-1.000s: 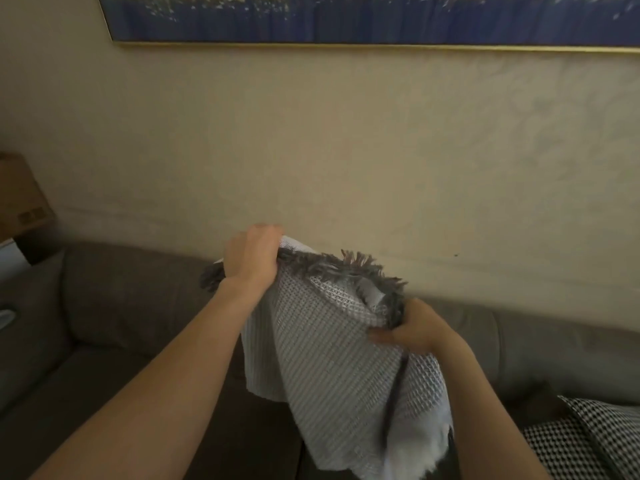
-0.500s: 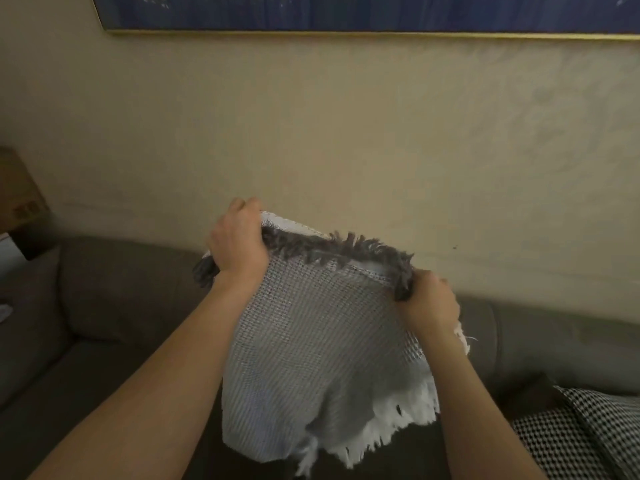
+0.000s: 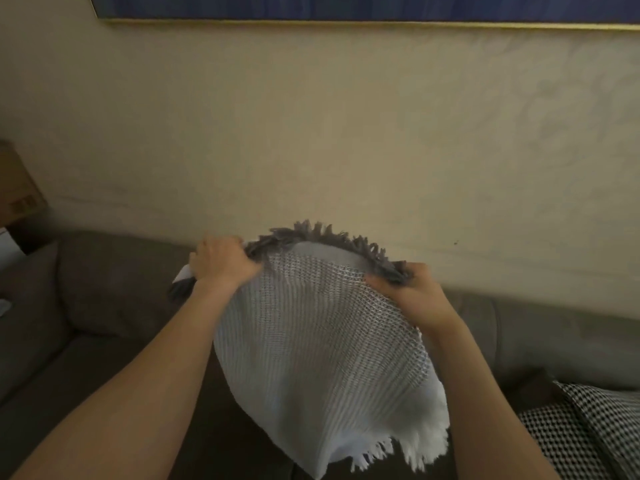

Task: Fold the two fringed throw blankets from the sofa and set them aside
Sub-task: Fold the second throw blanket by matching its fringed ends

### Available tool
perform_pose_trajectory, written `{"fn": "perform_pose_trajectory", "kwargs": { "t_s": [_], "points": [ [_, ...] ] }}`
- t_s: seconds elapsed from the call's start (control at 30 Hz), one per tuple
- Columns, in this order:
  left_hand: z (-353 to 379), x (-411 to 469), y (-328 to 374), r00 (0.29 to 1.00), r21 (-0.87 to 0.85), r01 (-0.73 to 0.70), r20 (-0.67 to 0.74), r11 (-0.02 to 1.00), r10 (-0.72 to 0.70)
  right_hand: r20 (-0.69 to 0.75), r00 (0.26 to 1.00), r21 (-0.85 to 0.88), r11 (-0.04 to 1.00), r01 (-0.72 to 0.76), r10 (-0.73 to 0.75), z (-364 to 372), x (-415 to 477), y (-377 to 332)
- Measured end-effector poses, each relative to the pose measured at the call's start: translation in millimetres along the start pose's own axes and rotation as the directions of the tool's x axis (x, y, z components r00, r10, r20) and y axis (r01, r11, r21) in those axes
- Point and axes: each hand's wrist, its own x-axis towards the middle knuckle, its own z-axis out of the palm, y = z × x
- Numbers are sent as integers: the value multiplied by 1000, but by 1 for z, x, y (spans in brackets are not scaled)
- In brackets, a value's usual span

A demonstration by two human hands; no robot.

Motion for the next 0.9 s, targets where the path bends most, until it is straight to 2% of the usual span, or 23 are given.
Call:
{"fn": "perform_pose_trajectory", "kwargs": {
  "t_s": [0.1,0.17,0.27,0.37,0.47,0.53,0.6,0.67,0.77,0.9],
  "points": [
    [9,-7,-7,991,47,54,119,997,-60,-64,998,-66,998,16,-20,-5,6,0],
    [20,-13,-6,986,11,67,151,998,-68,-88,995,-131,991,33,-45,-5,10,1],
    [35,-23,-2,995,-88,-29,93,996,37,-72,994,-215,975,59,-76,4,10,1],
    [46,-35,8,981,-195,-145,99,970,166,-68,991,-250,963,98,-119,19,6,-1],
    [49,-51,20,942,-450,-225,127,864,311,-86,987,-206,971,118,-138,31,4,-3],
    [45,-65,32,882,-553,-302,146,776,448,-87,986,-182,975,127,-145,40,6,-4],
    [41,-81,47,820,-640,-336,162,691,549,-84,982,-231,962,147,-170,50,8,-3],
    [44,-90,61,818,-711,-318,128,627,561,-67,985,-279,951,137,-161,59,8,-3],
    [48,-93,66,840,-711,-324,88,625,535,-82,983,-380,917,121,-164,67,7,-6],
    [50,-91,59,786,-736,-273,201,620,585,-141,979,-449,891,69,-147,63,11,-8]
  ]
}}
